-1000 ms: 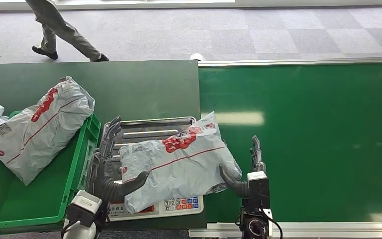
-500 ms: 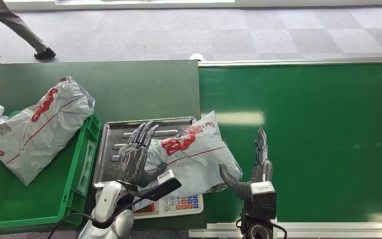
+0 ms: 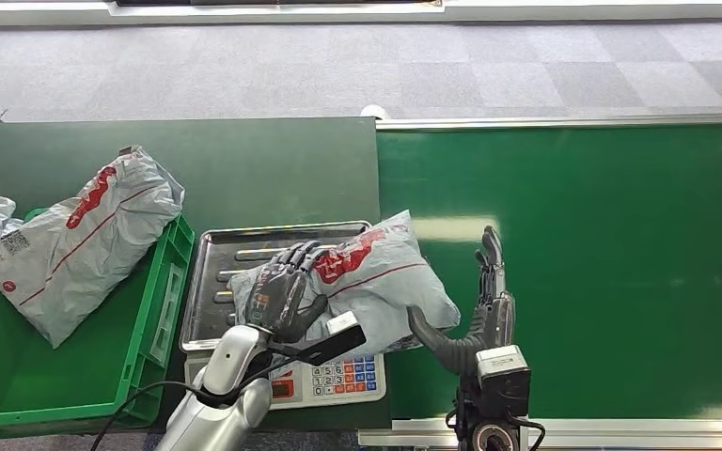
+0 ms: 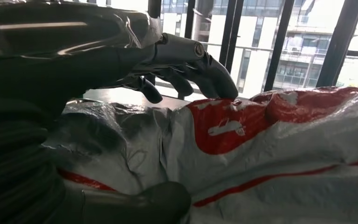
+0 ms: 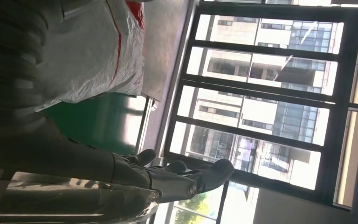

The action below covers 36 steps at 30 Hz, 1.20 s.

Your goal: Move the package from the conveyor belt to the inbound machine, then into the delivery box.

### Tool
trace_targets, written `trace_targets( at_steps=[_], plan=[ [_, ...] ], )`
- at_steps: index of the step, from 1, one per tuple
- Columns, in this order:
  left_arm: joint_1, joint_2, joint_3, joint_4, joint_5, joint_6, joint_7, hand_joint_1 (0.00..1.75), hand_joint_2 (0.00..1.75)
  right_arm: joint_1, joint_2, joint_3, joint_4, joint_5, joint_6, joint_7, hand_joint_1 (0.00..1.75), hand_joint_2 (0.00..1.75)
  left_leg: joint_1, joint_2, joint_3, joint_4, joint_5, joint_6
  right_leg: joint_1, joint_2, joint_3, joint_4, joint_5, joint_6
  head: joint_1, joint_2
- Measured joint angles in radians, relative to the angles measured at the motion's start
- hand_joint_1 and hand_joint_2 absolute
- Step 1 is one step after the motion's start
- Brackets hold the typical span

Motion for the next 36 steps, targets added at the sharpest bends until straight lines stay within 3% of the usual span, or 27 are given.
trace_targets(
  at_steps=[21,23,26,29,36],
  plan=[
    [-0.007,-0.01,0.002,0.014,0.046,0.0,-0.034,1.74,1.75,0.003,0.003,0.0,-0.005,0.005,0.0,0.002,0.0,1.75,0.0,0.0,-0.002,0.0,0.0,0.0,0.0,0.001,-0.002,0.0,0.0,0.0,0.0,0.0],
    [0.019,-0.008,0.011,-0.03,0.152,0.062,-0.128,1.74,1.75,0.004,0.003,0.0,-0.004,0.005,-0.011,0.002,0.0,1.75,0.0,0.002,-0.003,0.0,0.0,0.0,0.0,0.002,-0.003,0.001,0.0,0.0,0.0,0.0],
    [0.087,0.015,0.022,-0.205,0.483,0.145,-0.308,1.75,1.75,0.005,0.001,0.0,0.006,0.0,-0.044,-0.009,0.0,1.75,0.0,0.004,-0.007,0.0,0.0,0.0,0.0,0.004,-0.008,0.001,0.001,0.0,0.0,0.0],
    [0.125,0.039,0.035,-0.347,0.644,0.174,-0.353,1.75,1.75,0.005,-0.001,0.002,0.018,-0.005,-0.065,-0.019,0.0,1.75,0.0,0.003,-0.009,0.0,0.0,0.0,0.0,0.004,-0.01,0.001,0.0,0.0,0.0,0.0],
    [0.189,0.084,0.086,-0.525,0.73,0.313,-0.462,1.75,1.75,0.005,-0.006,0.008,0.041,-0.029,-0.085,-0.022,0.0,1.75,0.0,0.004,-0.011,0.0,0.0,-0.001,0.001,0.004,-0.012,0.001,0.0,0.0,0.0,0.0]
  ],
)
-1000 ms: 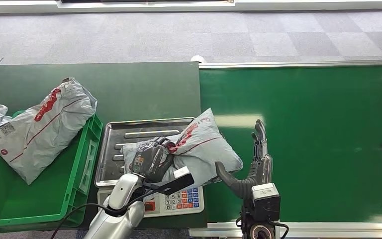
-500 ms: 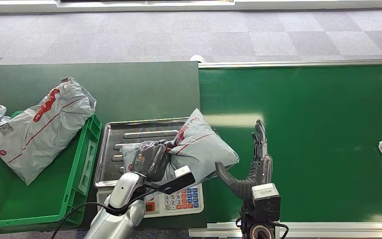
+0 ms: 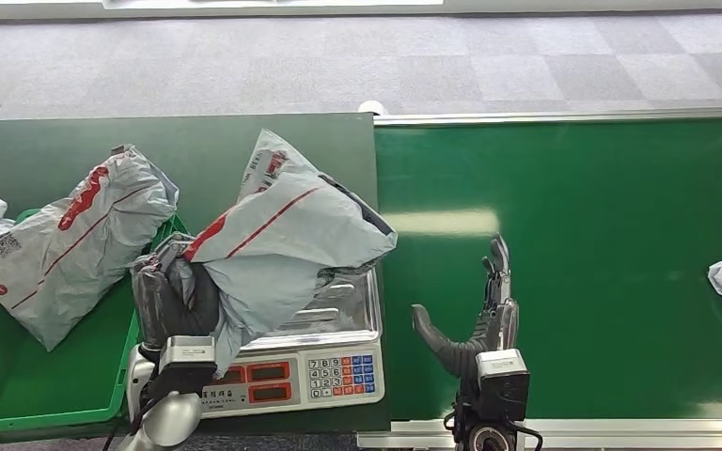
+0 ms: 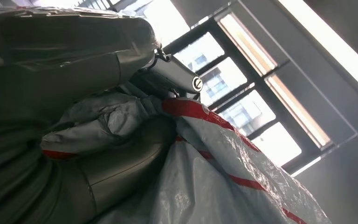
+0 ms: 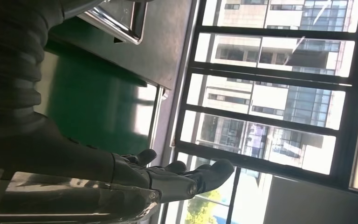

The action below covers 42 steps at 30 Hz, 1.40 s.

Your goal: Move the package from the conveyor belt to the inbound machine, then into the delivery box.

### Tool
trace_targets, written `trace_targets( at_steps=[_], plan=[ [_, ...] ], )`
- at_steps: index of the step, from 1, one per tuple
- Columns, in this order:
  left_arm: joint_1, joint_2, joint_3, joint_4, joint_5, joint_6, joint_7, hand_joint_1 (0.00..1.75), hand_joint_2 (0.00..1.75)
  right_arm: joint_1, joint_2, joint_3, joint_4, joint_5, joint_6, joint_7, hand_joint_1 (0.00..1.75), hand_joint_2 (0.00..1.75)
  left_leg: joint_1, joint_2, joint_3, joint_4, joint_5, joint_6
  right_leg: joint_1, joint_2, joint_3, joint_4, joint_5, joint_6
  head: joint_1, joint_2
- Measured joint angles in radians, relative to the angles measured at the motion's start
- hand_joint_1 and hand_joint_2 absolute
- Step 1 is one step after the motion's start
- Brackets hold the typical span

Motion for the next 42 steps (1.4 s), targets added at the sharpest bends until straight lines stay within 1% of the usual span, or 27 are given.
trace_targets(
  at_steps=[8,14,21,24,26,27,29,30,31,38,42],
  plan=[
    [0.051,0.038,0.081,-0.103,0.071,0.101,-0.041,1.75,1.75,0.0,-0.008,0.007,0.023,-0.017,-0.007,-0.007,0.0,1.75,0.0,0.0,0.0,0.0,0.0,0.0,0.0,0.0,0.0,0.0,0.0,0.0,0.0,0.0],
    [0.06,0.049,0.182,-0.127,0.117,0.141,-0.042,1.75,1.75,0.0,-0.014,0.01,0.038,-0.028,-0.009,-0.011,0.0,1.75,0.0,0.0,0.0,0.0,0.0,0.0,0.0,0.0,0.0,0.0,0.0,0.0,0.0,0.0],
    [0.033,0.051,0.343,-0.084,0.133,0.145,-0.016,1.75,1.75,-0.001,-0.018,0.021,0.054,-0.033,-0.008,-0.012,0.0,1.75,0.0,0.0,0.0,0.0,0.0,0.0,0.0,0.0,-0.001,0.0,0.0,0.0,0.0,0.0],
    [0.014,0.054,0.394,-0.039,0.141,0.145,-0.007,1.74,1.75,-0.002,-0.018,0.023,0.058,-0.034,-0.007,-0.011,0.0,1.75,0.0,0.0,0.0,0.0,0.0,0.0,0.0,0.0,-0.001,0.0,0.0,0.0,0.0,0.0],
    [-0.001,0.057,0.422,-0.003,0.153,0.145,0.001,1.7,1.75,-0.002,-0.018,0.024,0.059,-0.034,-0.007,-0.008,0.0,1.75,0.0,0.0,0.0,0.0,0.0,0.0,0.0,0.0,-0.001,0.0,0.0,0.0,0.0,0.0],
    [-0.008,0.057,0.434,0.014,0.161,0.145,0.005,1.58,1.75,-0.002,-0.018,0.024,0.059,-0.034,-0.007,-0.008,0.0,1.75,0.0,0.0,0.0,0.0,0.0,0.0,0.0,0.0,-0.001,0.0,0.0,0.0,0.0,0.0],
    [-0.017,0.059,0.455,0.041,0.174,0.143,0.008,0.72,1.75,-0.002,-0.018,0.024,0.059,-0.034,-0.007,-0.006,0.0,1.75,0.0,0.0,0.0,0.0,0.0,0.0,0.0,0.0,-0.001,0.0,0.0,0.0,0.0,0.0],
    [-0.021,0.059,0.463,0.052,0.181,0.141,0.01,0.31,1.75,-0.002,-0.018,0.024,0.059,-0.034,-0.007,-0.005,0.0,1.75,0.0,0.0,0.0,0.0,0.0,0.0,0.0,0.0,-0.001,0.0,0.0,0.0,0.0,0.0],
    [-0.024,0.06,0.471,0.061,0.187,0.137,0.011,0.0,1.75,-0.002,-0.018,0.024,0.059,-0.034,-0.007,-0.005,0.0,1.75,0.0,0.0,0.0,0.0,0.0,0.0,0.0,0.0,-0.001,0.0,0.0,0.0,0.0,0.0],
    [-0.038,0.057,0.495,0.09,0.197,0.129,0.012,0.0,1.75,-0.001,-0.023,0.024,0.059,-0.034,-0.007,0.001,0.0,1.75,0.0,0.0,0.0,0.0,0.0,0.0,0.0,0.0,-0.001,0.0,0.0,0.0,0.0,0.0],
    [-0.039,0.053,0.504,0.09,0.208,0.131,-0.003,0.0,1.75,-0.001,-0.023,0.025,0.061,-0.034,-0.007,0.005,0.0,1.75,0.0,0.0,0.0,0.0,0.0,0.0,0.0,0.0,-0.001,0.0,0.0,0.0,0.0,0.0]
  ],
)
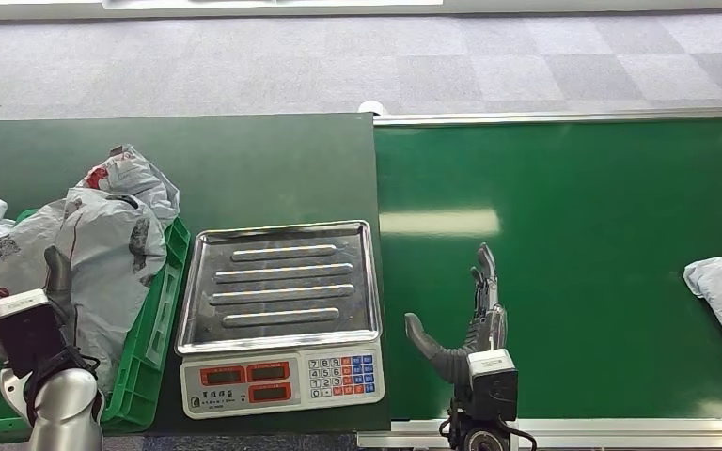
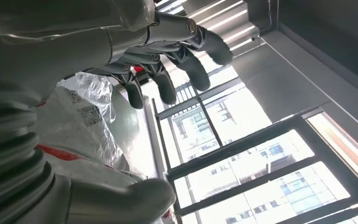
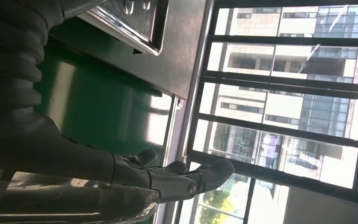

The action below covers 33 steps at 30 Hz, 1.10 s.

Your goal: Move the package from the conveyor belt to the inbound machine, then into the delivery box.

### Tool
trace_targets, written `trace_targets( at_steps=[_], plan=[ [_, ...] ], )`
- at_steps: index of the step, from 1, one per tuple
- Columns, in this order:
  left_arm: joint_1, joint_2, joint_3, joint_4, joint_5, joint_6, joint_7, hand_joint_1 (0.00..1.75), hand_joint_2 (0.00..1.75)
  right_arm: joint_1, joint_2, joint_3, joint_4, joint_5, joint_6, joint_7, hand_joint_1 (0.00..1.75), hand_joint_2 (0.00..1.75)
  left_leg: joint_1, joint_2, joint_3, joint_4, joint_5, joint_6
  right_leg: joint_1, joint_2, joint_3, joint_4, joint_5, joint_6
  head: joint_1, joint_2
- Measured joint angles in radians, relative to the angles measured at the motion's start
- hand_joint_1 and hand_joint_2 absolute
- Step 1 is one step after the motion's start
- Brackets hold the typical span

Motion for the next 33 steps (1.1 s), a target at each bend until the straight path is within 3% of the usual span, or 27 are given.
trace_targets(
  at_steps=[7,23,27,30,33],
  plan=[
    [0.0,-0.008,0.012,-0.001,0.065,0.002,-0.062,0.0,1.75,0.0,-0.003,0.005,0.008,0.0,0.0,0.002,0.0,1.75,0.0,0.0,0.0,0.0,0.0,0.0,0.0,0.0,0.0,0.0,0.0,0.0,0.0,0.0],
    [0.0,-0.016,0.018,-0.002,0.076,0.001,-0.072,0.0,1.75,0.0,-0.006,0.014,0.012,0.0,0.0,0.003,0.0,1.75,0.0,0.0,0.0,0.0,0.0,0.0,0.0,0.0,0.0,0.0,0.0,0.0,0.0,0.0],
    [0.01,-0.021,0.012,-0.025,0.107,-0.012,-0.147,0.0,1.75,-0.001,-0.007,0.016,0.014,0.0,-0.001,0.006,0.0,1.75,0.0,0.0,0.0,0.0,0.0,0.0,0.0,0.0,0.0,0.0,0.0,0.0,0.0,0.0],
    [0.049,-0.034,-0.045,-0.102,0.08,-0.008,-0.221,0.0,1.75,-0.001,-0.007,0.016,0.017,-0.001,-0.002,0.008,0.0,1.75,0.0,0.0,0.0,0.0,0.0,0.0,0.0,0.0,0.0,0.0,0.0,0.0,0.0,0.0],
    [0.093,-0.041,-0.157,-0.179,0.035,-0.024,-0.234,0.0,1.75,-0.005,-0.007,0.015,0.021,0.0,0.002,0.013,0.0,1.75,-0.001,0.0,0.0,0.0,0.0,0.0,-0.001,0.0,0.0,0.0,0.0,0.0,0.0,0.0]
  ],
)
